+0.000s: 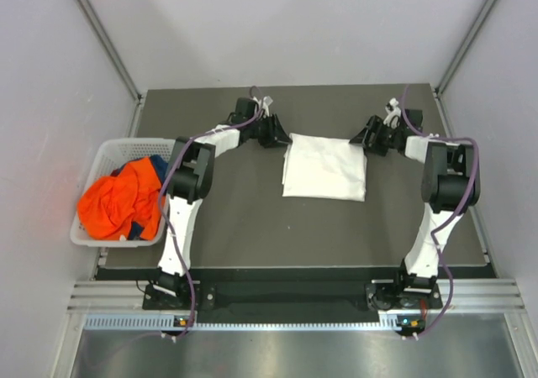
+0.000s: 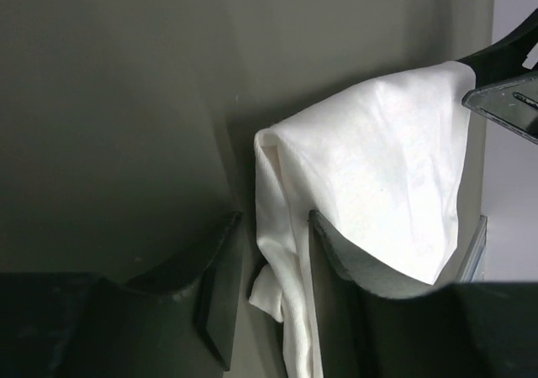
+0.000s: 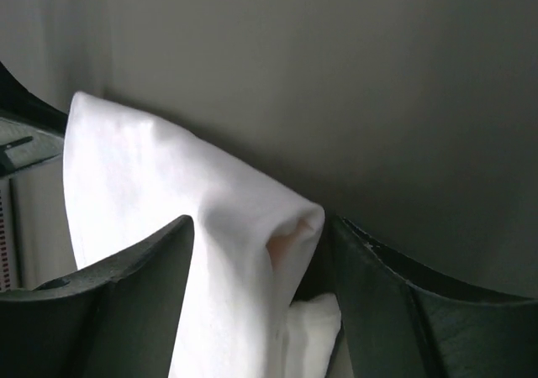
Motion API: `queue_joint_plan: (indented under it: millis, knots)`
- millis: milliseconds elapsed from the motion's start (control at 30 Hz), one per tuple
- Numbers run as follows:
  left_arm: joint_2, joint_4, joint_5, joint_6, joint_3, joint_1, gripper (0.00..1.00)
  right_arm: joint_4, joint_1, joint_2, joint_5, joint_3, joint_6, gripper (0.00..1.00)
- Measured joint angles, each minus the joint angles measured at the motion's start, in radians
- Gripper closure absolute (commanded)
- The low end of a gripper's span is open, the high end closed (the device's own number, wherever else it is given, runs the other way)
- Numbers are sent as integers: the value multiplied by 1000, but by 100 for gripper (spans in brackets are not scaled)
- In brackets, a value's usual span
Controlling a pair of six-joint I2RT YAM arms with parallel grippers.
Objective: Fold and stack the t-shirts
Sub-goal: Fold the tshirt
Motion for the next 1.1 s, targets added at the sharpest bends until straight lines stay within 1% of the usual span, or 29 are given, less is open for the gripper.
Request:
queue_joint_plan:
  millis: [67,100,133,167,200,233,300,400,500,667,700,733,867,900,967,1000,1033,1067,1100]
  knots:
    - [24,14,16,-11,21,-1,62,11,0,14,-10,13,7,38]
    - [34,22,25,-16,33,-1,73,28,0,28,-19,20,15,57]
    - [46,33,33,-23,44,-1,83,42,0,35,-25,21,18,67]
    - [56,43,36,-27,53,-1,92,50,0,42,-27,21,23,75]
    - [63,55,44,-31,56,-1,99,57,-2,47,-34,19,31,88]
    - [71,65,50,-37,57,-1,100,61,-3,51,-42,18,36,92]
    - [80,88,61,-50,57,-1,100,98,-6,51,-52,0,53,96]
    - [84,130,73,-78,56,-3,100,156,-9,44,-64,-33,72,99]
    - [78,196,71,-100,46,-8,100,194,-13,13,-66,-71,93,98]
    - [57,287,52,-142,6,-19,100,276,-13,-101,-56,-164,116,94]
    - [57,299,48,-146,6,-21,100,292,-14,-116,-51,-176,121,90]
    - [57,309,47,-150,6,-23,100,307,-14,-122,-47,-185,129,88]
    - [58,322,46,-170,8,-26,97,365,-24,-121,-16,-237,162,86]
    - [59,324,45,-172,11,-26,96,372,-28,-119,-9,-250,170,82]
    - [69,323,43,-174,28,-26,86,395,-40,-109,0,-272,193,73]
    - [76,323,44,-177,40,-25,80,400,-47,-104,5,-280,203,63]
    - [85,323,41,-176,55,-25,70,405,-51,-102,8,-285,214,56]
    - [92,320,42,-176,66,-25,68,405,-56,-102,16,-290,217,48]
    - [96,316,40,-173,75,-25,65,400,-59,-102,27,-290,223,36]
